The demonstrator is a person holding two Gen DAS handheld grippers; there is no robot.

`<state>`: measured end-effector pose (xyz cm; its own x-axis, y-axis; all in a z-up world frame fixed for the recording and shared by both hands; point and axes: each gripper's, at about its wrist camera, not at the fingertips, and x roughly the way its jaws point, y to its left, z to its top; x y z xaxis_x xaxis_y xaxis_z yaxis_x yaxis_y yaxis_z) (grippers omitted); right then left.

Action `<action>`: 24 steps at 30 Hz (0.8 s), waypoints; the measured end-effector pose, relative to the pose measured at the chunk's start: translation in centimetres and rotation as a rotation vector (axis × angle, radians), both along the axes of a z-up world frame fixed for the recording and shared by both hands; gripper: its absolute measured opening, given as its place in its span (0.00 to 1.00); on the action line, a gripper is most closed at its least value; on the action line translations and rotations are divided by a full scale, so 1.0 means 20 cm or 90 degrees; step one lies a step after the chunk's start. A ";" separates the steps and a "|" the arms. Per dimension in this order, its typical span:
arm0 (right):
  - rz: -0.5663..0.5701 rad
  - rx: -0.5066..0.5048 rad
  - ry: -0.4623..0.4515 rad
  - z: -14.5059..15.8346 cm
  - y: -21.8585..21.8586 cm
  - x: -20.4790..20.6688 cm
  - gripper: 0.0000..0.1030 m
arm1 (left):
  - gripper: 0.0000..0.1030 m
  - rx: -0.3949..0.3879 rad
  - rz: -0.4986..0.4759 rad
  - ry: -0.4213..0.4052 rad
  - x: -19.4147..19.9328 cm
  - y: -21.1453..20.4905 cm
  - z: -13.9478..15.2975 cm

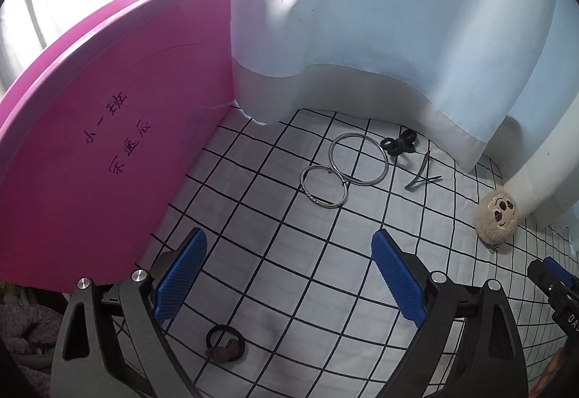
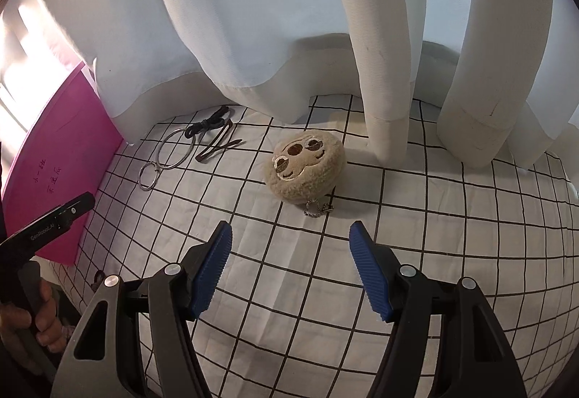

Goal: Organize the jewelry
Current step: 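Grasp the plush sloth keychain with the right tool while the left tool grasps the large silver ring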

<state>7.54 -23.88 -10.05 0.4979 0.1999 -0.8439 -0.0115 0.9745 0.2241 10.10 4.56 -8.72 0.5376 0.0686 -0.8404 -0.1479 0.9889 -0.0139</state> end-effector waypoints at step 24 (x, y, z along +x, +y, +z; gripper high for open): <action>-0.044 0.005 0.006 -0.25 -0.04 0.31 0.63 | 0.88 -0.005 -0.057 0.036 0.48 -0.21 -0.28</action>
